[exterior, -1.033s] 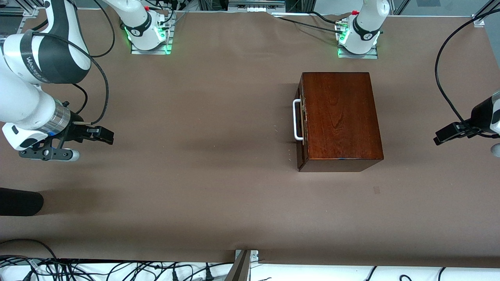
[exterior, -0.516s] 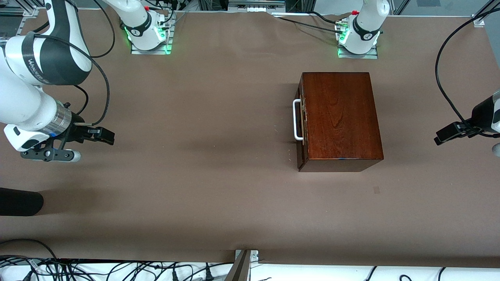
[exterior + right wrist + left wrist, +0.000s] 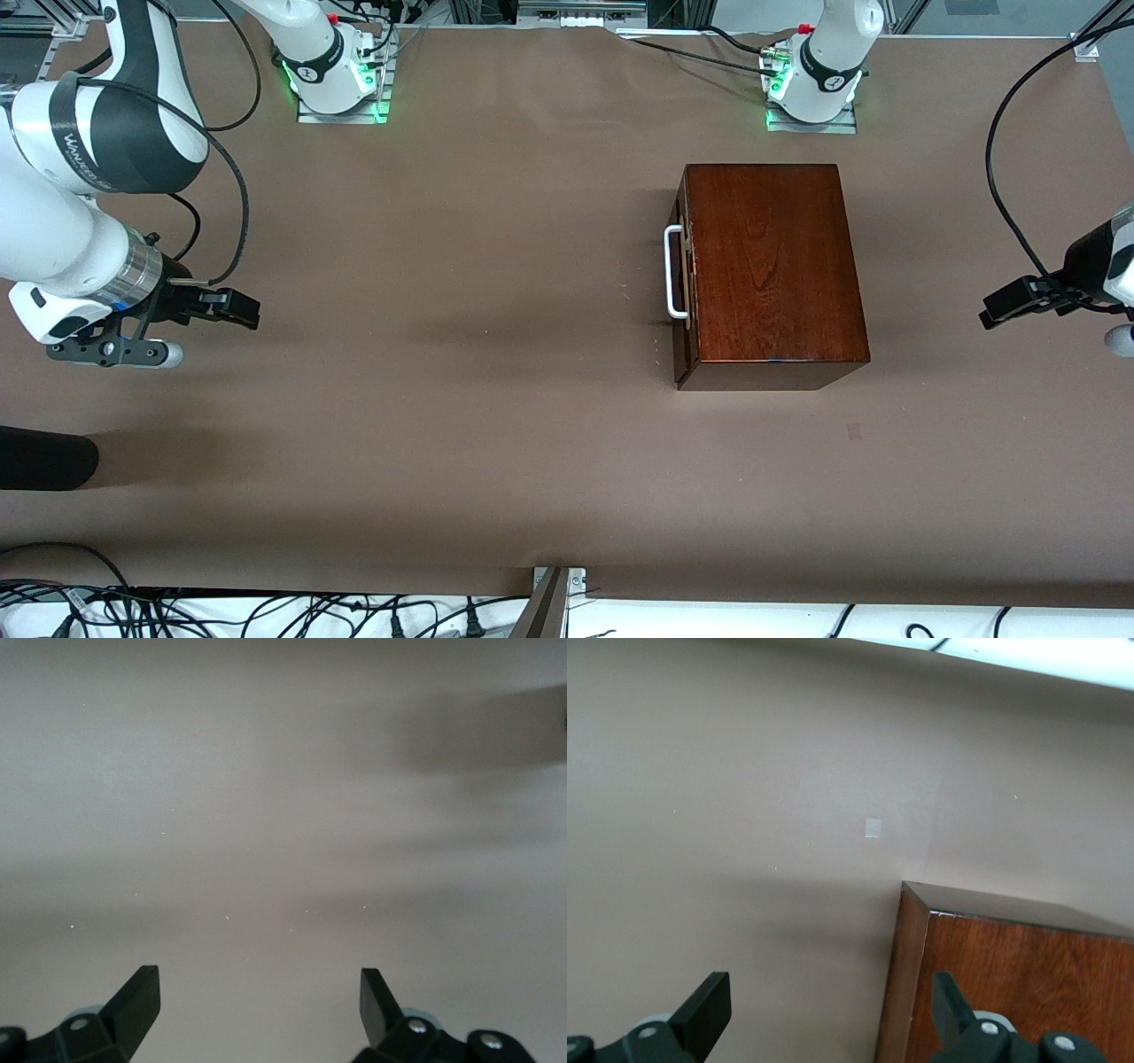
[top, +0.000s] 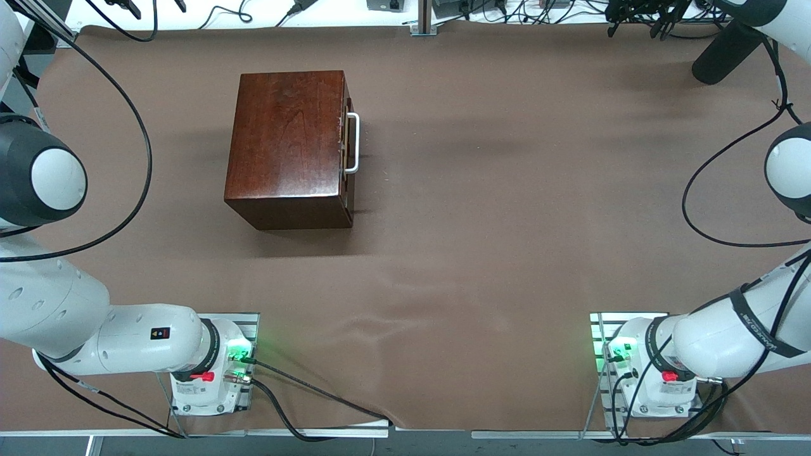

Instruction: Open drawer, take yellow block, close drawer

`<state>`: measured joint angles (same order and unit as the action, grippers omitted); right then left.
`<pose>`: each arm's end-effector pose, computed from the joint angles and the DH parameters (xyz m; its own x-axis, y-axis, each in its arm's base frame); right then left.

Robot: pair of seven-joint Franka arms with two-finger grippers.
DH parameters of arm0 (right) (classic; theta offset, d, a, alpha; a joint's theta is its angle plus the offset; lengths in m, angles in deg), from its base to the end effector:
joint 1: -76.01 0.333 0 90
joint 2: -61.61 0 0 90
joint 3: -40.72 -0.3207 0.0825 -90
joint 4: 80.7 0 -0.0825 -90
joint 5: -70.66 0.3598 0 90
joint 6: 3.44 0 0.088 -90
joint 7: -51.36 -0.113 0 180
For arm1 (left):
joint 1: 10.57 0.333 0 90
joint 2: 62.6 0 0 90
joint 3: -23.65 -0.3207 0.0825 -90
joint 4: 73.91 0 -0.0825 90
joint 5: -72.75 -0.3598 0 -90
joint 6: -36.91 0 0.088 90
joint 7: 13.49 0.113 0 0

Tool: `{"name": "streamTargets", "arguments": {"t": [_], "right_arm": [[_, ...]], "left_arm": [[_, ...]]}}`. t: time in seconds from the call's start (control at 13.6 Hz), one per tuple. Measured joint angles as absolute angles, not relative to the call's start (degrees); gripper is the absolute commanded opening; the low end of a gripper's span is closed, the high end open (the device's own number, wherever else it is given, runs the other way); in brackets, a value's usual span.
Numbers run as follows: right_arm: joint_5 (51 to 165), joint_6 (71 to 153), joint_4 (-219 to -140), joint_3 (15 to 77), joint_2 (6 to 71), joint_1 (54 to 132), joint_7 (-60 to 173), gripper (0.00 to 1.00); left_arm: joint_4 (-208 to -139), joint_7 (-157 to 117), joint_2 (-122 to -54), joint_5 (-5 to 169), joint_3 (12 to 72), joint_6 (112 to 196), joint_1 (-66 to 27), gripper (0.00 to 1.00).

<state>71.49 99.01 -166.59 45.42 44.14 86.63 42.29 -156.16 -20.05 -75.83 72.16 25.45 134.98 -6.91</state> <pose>0.6260 0.0727 0.4974 0.9984 -0.0547 -0.0130 -0.0545 -0.9984 0.0127 0.6123 0.0231 0.5652 0.9882 0.1461 0.0454 0.1462 -0.9893 0.0021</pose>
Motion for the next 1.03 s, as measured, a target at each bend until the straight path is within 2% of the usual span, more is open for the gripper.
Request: {"name": "streamTargets", "arguments": {"t": [0.22,0.59,0.81,1.03], "right_arm": [[71.49,99.02,-166.59,45.41,44.14,86.64,42.29,1.0],[71.49,99.02,-166.59,45.4,44.11,86.65,42.29,1.0],[71.49,99.02,-166.59,45.38,44.08,86.67,42.29,1.0],[71.49,99.02,-166.6,45.37,44.06,86.68,42.29,1.0]], "left_arm": [[-156.16,-18.5,-75.98,72.17,27.03,134.98,-8.56,1.0],[-156.27,-20.18,-78.0,72.16,27.71,134.97,-18.34,1.0],[-156.2,-26.99,-81.98,71.66,27.77,135.68,-25.34,1.0],[-152.64,-36.38,-87.69,69.33,27.83,137.02,-32.9,1.0]]}}
